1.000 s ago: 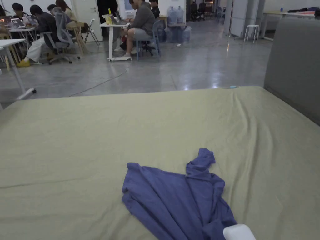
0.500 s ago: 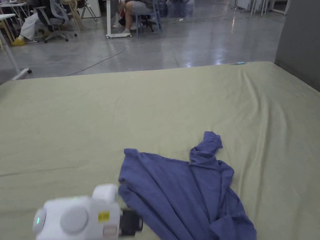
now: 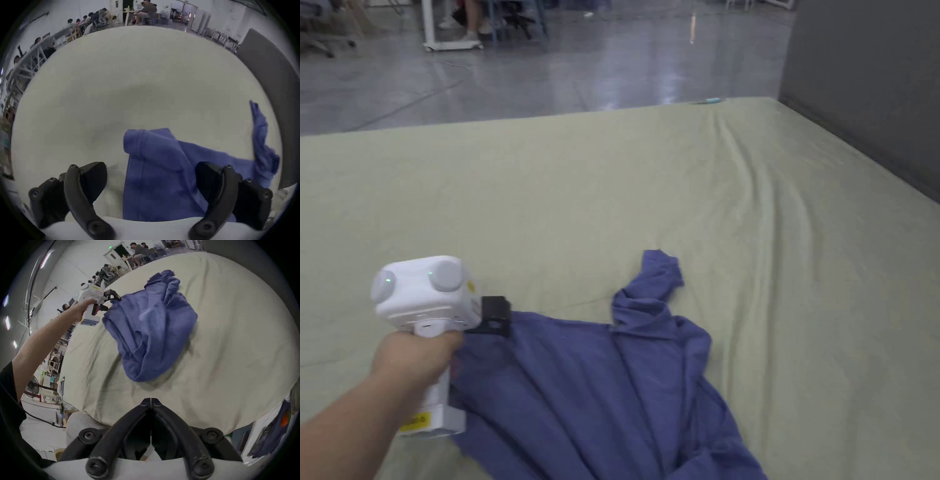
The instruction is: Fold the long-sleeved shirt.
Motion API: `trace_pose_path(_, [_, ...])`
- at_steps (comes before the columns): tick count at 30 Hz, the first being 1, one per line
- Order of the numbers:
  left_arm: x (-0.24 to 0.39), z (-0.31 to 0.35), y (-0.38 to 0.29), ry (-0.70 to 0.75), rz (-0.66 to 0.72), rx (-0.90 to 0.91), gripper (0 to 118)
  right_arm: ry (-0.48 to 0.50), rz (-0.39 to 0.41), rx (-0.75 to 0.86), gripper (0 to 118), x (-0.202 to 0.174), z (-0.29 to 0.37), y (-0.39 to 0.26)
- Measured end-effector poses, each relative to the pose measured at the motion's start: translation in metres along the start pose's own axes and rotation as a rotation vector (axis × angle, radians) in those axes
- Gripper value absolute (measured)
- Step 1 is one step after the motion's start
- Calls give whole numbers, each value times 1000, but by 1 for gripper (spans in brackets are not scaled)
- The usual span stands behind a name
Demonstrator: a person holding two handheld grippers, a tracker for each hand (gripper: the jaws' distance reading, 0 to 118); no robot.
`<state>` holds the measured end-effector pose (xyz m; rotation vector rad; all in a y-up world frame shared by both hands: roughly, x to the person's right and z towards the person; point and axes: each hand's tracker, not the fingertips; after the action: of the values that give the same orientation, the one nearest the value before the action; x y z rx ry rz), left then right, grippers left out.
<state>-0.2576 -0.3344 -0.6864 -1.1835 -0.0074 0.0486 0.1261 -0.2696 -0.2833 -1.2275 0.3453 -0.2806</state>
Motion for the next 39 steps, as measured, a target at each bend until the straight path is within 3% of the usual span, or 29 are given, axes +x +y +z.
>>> trace_pose_path(1, [4,3,-5,35,-29,-23,106,-28,23,1,0,1,1,7])
trace_pose_path(2, [8,13,-10,19,-20,17,94,-39,33,10,0,3,1,16])
trace_pose_path(3, [7,18,-5,22,-19,18,63,-26,31,27,15,3,1,25])
trace_pose_path(5, [8,34,0,-43,-12,48,1,96,14,86,93,17,-3,54])
trace_pose_path(6, [9,42,1,-86,-2,58,1,102,-25,89,118,22,-8,73])
trace_pose_path(10, [9,64,1,-75,-44,61,1,17,-187,165,118,40,-25,137])
trace_pose_path(12, [7,77,-4,-65,-57,84,1,-45,-241,94,118,34,-47,166])
trace_pose_path(13, [5,82,-3,-65,-62,86,1,-29,-248,49,117,33,-57,174])
trace_pose_path(14, [3,88,-3,-62,-63,91,1,-33,-239,-24,111,29,-68,180])
trace_pose_path(16, [2,96,-7,-58,-63,95,1,-43,-243,-46,67,21,-84,181])
trace_pose_path(18, [-3,106,-7,-52,-65,105,1,-103,-170,-132,16,15,-103,177])
trace_pose_path(20, [-5,115,-12,-49,-57,113,1,-97,-181,-112,7,17,-100,168])
trace_pose_path(22, [-12,128,-14,-48,-53,119,1,-90,-155,-52,5,18,-77,163])
trace_pose_path(26, [-29,178,-25,-60,-34,154,1,-119,0,92,4,10,-1,156])
trace_pose_path(35, [-76,371,-40,-109,6,383,1,-229,242,428,4,-32,186,192])
trace_pose_path(39, [-103,450,-43,-138,120,487,1,-274,264,560,4,-51,256,215])
